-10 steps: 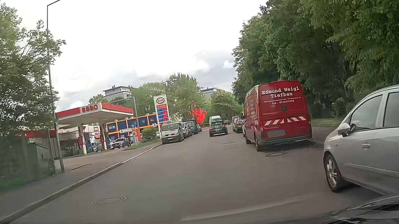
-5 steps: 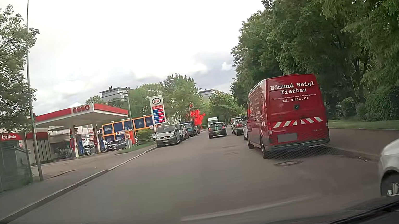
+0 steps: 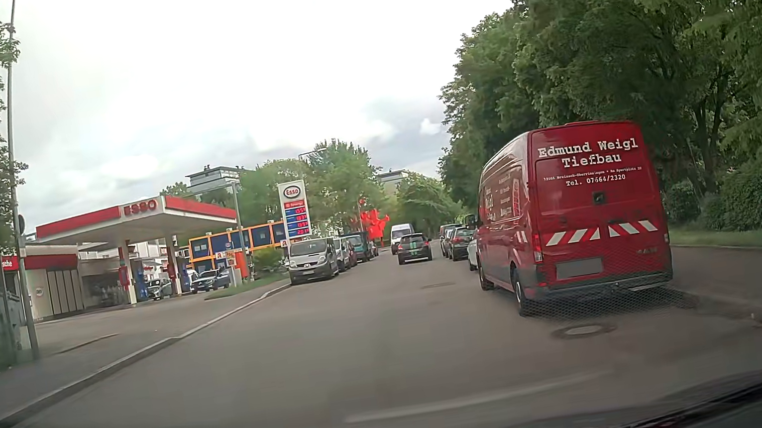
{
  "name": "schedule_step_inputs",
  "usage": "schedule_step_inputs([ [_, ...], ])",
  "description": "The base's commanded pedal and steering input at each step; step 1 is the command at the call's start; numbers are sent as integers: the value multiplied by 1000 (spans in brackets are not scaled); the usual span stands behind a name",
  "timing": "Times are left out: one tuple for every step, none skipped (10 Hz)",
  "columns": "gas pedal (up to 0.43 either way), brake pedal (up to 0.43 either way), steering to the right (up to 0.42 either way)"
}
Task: Follow the waypoints while adhering to traffic rules and regulations
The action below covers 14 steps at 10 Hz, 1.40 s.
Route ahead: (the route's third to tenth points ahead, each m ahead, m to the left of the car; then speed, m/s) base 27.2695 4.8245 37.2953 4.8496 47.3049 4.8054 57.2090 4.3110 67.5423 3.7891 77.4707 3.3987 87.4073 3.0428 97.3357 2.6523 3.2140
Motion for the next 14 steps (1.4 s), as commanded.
schedule_step_inputs([
  [0,128,6],
  [0,128,6],
  [0,116,6],
  [0,110,5],
  [0,104,5],
  [0,91,5],
  [0,67,5],
  [0,61,5],
  [0,61,5],
  [0,61,4],
  [0,61,3],
  [0,55,3],
  [0,55,3],
  [0,55,2],
])
